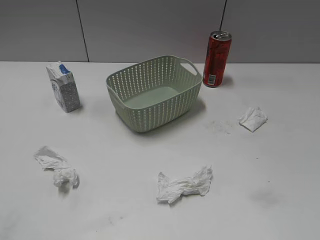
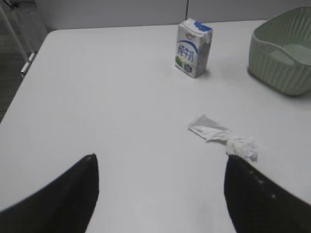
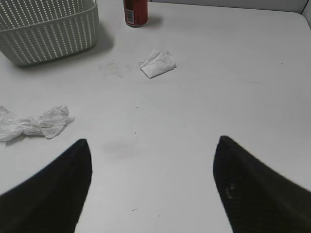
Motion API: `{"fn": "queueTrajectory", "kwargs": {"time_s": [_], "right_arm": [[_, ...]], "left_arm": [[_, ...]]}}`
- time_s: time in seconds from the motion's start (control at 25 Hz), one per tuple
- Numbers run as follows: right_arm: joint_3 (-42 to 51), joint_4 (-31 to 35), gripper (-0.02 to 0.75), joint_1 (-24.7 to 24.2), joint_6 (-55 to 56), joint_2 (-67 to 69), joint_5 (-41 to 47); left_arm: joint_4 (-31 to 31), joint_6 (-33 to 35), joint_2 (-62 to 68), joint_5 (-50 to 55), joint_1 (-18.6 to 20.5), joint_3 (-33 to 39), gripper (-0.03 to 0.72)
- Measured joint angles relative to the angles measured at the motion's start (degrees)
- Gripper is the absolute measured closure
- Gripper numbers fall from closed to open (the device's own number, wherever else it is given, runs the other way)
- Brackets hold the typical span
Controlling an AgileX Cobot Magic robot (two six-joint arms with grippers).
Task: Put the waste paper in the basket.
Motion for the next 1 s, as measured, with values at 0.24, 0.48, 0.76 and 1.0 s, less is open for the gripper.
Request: {"fn": "queueTrajectory", "kwargs": {"time_s": [0.24,0.48,0.76,1.0], "right_arm": [[0.00,0.00,0.149,0.00,0.00,0.00,0.00],[0.00,0.00,0.149,0.00,0.00,0.00,0.00],[0.00,0.00,0.149,0.00,0.00,0.00,0.00],[0.00,0.00,0.149,0.00,0.00,0.00,0.00]], "left_arm": [[-2.95,7.98,16.23,-2.21,0.00,-2.56,0.098],[-4.53,10.59,33.13,-11.54,-3.15,-2.91,0.098],[-3.61,10.86,55.25,-20.18,-11.06,-3.97,0.098],[-2.23,10.87,74.25,-23.54,-22.11,-11.10,0.098]]}}
